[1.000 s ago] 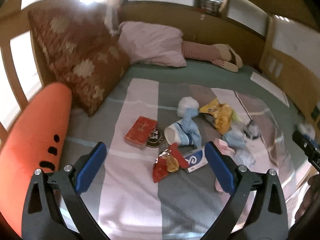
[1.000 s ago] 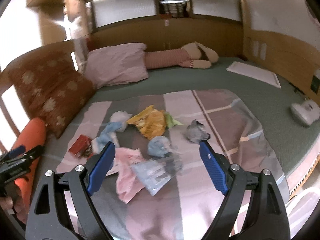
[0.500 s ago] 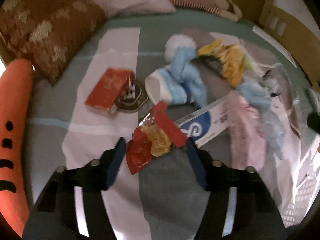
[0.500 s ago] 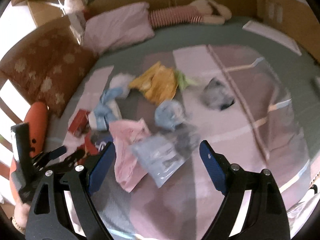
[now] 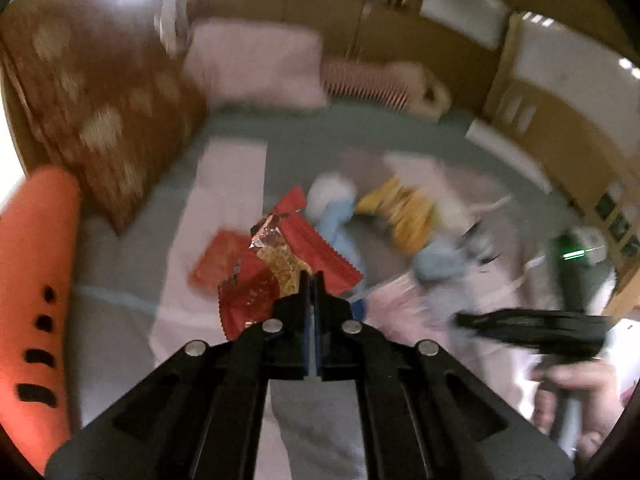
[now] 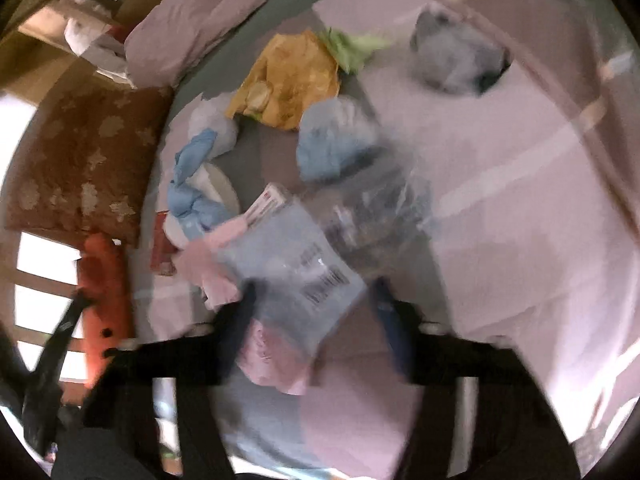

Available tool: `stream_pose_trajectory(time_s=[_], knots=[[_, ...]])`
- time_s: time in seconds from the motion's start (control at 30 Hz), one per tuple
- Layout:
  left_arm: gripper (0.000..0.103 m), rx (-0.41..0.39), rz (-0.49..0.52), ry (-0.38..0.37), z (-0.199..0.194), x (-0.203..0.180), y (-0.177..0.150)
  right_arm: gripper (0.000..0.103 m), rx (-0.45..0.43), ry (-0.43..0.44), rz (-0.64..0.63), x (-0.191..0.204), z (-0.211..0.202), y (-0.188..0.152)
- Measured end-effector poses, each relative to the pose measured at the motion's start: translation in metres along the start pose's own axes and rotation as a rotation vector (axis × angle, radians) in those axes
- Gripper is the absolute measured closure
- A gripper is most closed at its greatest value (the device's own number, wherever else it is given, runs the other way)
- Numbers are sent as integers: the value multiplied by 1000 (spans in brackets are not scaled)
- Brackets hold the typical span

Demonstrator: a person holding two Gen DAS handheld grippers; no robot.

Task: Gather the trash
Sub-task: 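Grasp the red snack wrapper with the left tool while the right tool grasps the clear plastic bag, then carry the red wrapper and clear bag to the white bin and release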

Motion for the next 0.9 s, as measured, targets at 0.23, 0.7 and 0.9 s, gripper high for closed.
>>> stream_pose_trajectory(time_s=[0.23, 0.7, 0.9], knots=[[101, -130, 22, 15, -55, -5, 3, 101, -110, 123, -60, 25, -39, 0], [101, -129, 77, -50, -54, -27, -3, 101, -352, 147, -204, 47, -117, -42], [101, -117, 166, -154, -51, -72, -14, 101, -518, 121, -283, 20, -195, -108]])
Point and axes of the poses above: each gripper's, at about its wrist camera, not at the fingertips, and z roughly the way its jaws point, x to its left, y to its top, the point moved 2 cm from there along z, roughly the way its jaws point, and after that the axes turned 7 degrees about z, right-handed, at the moved point
